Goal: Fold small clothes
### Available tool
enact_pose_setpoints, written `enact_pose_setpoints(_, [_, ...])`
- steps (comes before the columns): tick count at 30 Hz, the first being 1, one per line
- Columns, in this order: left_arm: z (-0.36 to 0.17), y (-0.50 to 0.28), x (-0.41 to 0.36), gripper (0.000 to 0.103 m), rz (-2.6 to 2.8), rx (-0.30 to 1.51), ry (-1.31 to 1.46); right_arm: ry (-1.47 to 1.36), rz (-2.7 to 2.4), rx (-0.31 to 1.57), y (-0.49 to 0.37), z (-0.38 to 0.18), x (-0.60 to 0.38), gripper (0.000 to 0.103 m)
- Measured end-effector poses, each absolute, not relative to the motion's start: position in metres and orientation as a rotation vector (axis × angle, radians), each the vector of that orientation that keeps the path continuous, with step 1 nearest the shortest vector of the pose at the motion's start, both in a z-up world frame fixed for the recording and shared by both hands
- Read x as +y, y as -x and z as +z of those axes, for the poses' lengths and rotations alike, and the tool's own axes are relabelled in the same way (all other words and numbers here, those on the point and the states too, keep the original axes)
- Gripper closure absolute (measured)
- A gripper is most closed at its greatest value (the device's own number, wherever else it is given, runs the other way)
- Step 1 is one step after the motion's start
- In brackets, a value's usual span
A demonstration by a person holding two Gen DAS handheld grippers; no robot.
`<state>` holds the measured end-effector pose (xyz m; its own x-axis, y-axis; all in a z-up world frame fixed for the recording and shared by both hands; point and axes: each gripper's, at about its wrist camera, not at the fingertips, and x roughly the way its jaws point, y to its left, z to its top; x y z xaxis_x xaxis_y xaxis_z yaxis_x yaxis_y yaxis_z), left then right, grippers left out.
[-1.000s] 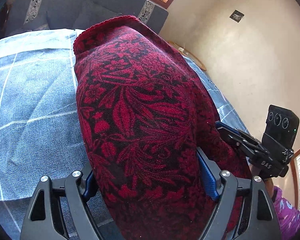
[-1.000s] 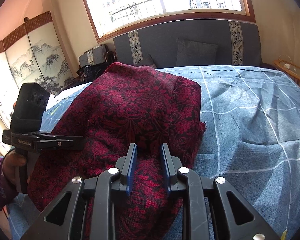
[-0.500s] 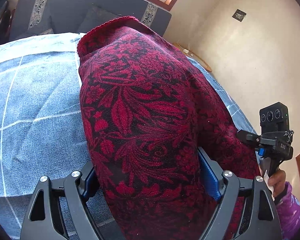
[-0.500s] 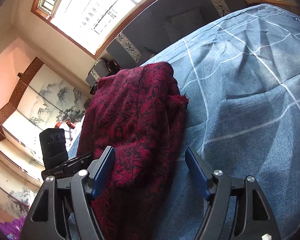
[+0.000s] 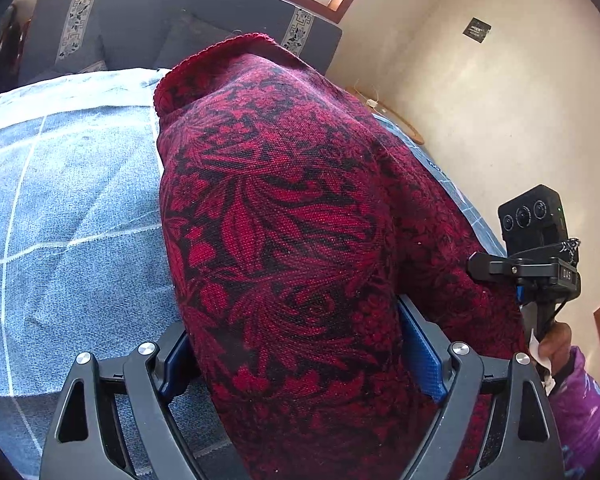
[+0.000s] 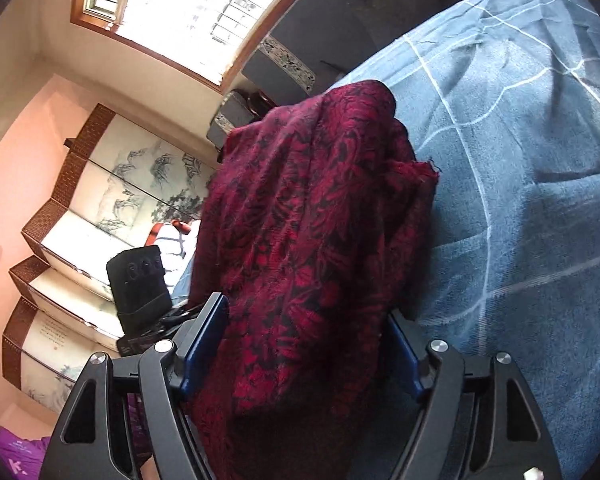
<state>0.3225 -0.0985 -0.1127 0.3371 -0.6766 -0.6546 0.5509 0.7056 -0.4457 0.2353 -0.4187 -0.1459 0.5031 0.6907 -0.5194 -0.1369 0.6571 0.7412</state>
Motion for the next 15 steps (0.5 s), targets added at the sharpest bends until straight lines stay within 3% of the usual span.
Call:
enact_pose_setpoints(6, [-0.113, -0.323, -0.098, 0.014, -0.806, 0.924, 0.156, -0.753, 0.587, 0.921, -0.240, -0.148, -0.417, 0.030])
enact_pose_setpoints(8, [-0.114, -0.322, -0.098, 0.014, -0.798, 0.920, 0.157, -0.738, 0.602, 0.899, -0.240, -0.145, -0.415, 0.035])
enact_pose_setpoints(10, [-0.113, -0.320, -0.099, 0.011, -0.778, 0.913, 0.148, -0.677, 0.578, 0.892, -0.239, -0.143, -0.410, 0.050])
enact_pose_setpoints(15, [-0.113, -0.316, -0.102, 0.005, -0.733, 0.905, 0.126, -0.596, 0.543, 0.899, -0.241, -0.142, -0.403, 0.051])
